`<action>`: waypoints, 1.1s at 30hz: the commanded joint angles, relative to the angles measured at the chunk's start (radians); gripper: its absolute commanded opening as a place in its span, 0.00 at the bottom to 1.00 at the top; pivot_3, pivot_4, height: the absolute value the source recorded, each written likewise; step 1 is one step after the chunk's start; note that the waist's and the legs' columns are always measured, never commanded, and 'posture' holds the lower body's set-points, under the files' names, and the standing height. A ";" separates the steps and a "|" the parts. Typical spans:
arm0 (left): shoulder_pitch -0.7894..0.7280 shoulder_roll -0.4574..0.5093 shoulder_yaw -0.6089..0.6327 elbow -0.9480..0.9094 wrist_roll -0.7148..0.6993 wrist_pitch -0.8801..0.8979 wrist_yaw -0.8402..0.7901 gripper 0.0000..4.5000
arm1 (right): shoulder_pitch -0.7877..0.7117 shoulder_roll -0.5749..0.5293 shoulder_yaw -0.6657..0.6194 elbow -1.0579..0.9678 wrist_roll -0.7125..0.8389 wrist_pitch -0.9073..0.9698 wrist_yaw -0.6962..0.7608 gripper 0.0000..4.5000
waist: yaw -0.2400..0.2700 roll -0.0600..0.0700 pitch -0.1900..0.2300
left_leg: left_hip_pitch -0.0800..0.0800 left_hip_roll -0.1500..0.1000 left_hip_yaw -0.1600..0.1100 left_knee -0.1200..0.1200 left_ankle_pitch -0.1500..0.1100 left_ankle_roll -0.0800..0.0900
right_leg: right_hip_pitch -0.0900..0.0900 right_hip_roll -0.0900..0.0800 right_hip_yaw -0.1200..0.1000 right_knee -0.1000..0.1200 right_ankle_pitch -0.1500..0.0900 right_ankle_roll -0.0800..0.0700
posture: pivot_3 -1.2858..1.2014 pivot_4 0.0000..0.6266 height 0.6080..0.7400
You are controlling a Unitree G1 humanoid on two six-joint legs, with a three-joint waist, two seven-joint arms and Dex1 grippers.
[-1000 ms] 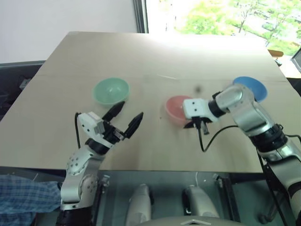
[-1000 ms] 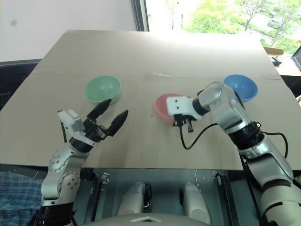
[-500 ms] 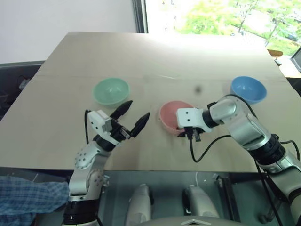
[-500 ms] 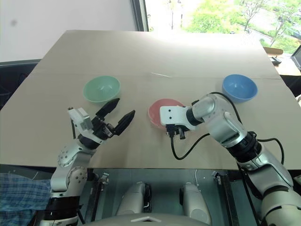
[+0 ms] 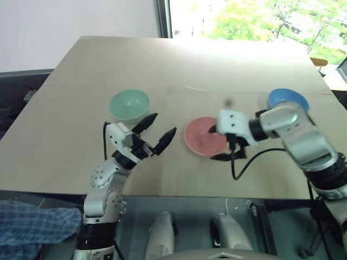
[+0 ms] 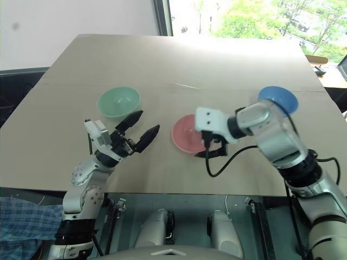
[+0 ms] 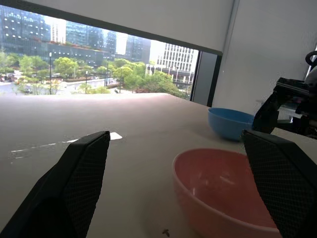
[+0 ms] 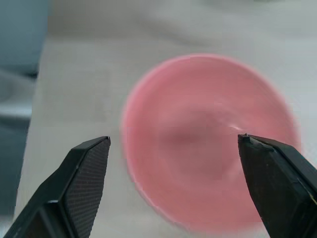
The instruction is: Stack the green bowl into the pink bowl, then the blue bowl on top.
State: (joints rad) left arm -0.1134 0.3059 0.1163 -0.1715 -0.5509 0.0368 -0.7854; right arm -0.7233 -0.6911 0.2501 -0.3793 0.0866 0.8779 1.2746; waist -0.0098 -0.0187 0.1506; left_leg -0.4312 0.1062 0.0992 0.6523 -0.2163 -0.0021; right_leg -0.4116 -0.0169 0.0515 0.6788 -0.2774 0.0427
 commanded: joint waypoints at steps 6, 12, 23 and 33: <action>-0.109 0.051 -0.003 0.023 -0.037 0.125 -0.012 1.00 | 0.085 -0.021 -0.394 -0.064 0.286 0.102 -0.082 0.96 | -0.001 0.000 0.000 | 0.000 0.000 0.000 0.000 0.000 0.000 | 0.000 0.000 0.000 0.000 0.000 0.000 | 0.52 0.24 1.00; -0.228 0.141 -0.028 0.067 0.042 0.244 0.017 1.00 | 0.192 -0.029 -0.633 -0.125 0.482 0.080 -0.133 0.96 | 0.000 -0.001 0.000 | 0.000 0.000 -0.001 0.000 0.000 0.000 | 0.000 0.000 0.000 0.000 0.000 0.000 | 0.52 0.24 1.00; -0.430 0.275 -0.126 0.164 0.336 0.334 0.134 1.00 | 0.326 -0.074 -0.748 -0.214 0.689 0.019 -0.229 0.96 | 0.000 -0.001 0.001 | 0.000 -0.001 -0.002 -0.001 0.000 0.000 | 0.001 0.000 -0.001 0.000 0.000 0.001 | 0.52 0.24 1.00; -0.474 0.334 -0.158 0.108 0.454 0.599 0.218 1.00 | 0.357 -0.128 -0.713 -0.184 0.725 -0.051 -0.272 0.96 | -0.001 -0.002 0.002 | 0.000 -0.001 -0.001 -0.001 0.000 0.000 | 0.000 0.000 0.000 0.000 0.000 0.001 | 0.52 0.24 1.00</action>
State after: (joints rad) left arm -0.5668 0.6182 -0.0490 -0.0088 -0.1161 0.6062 -0.5812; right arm -0.3680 -0.7983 -0.4470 -0.5640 0.7927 0.8560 1.0067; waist -0.0109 -0.0207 0.1522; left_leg -0.4318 0.1057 0.0977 0.6517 -0.2162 -0.0021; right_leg -0.4113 -0.0164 0.0512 0.6787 -0.2775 0.0434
